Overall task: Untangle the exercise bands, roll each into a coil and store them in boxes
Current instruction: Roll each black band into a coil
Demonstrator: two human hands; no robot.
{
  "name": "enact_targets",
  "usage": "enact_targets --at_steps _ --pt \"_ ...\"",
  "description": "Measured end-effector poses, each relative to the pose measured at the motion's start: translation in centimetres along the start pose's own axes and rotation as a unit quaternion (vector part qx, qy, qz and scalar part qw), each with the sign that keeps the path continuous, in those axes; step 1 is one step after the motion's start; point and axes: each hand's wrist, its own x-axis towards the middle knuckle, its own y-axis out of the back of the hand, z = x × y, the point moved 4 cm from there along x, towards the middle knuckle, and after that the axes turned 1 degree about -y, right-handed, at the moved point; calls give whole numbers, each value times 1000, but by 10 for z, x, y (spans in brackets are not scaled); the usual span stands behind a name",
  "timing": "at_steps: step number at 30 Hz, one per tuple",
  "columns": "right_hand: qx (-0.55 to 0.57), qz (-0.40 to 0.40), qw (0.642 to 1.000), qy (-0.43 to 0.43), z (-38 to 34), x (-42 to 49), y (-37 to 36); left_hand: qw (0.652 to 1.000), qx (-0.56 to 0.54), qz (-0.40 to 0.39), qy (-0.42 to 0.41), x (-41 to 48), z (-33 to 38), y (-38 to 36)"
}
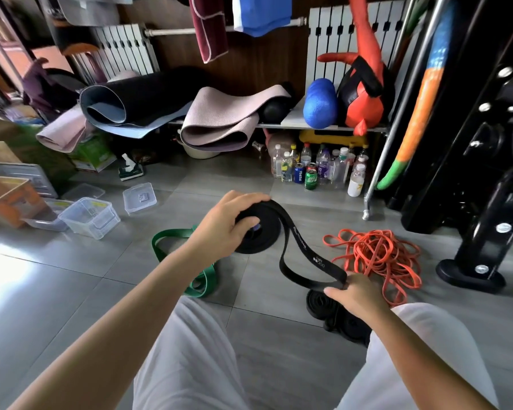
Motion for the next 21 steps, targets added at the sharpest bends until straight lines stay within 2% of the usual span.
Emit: enact_targets --at_steps 4,7,10,11,14,21 --pt "-45 -105 993 17 -14 2 -2 1000 -10 -27 4 1 7 -15" --pt "69 -92 989 90 -42 1 9 998 -6 -60 1 1 11 -26" --pt "263 -80 947 164 -70 -3 21 997 1 -78 -10 -1 15 -34" --pt "298 -78 933 188 -77 -3 24 997 6 -82 -15 -2 16 -36" --pt "301 -55 921 239 -91 -4 29 996 1 -83 -25 -4 18 -37" --pt "380 -89 889 241 -91 -4 23 996 -87 -27 -19 -9 19 -31"
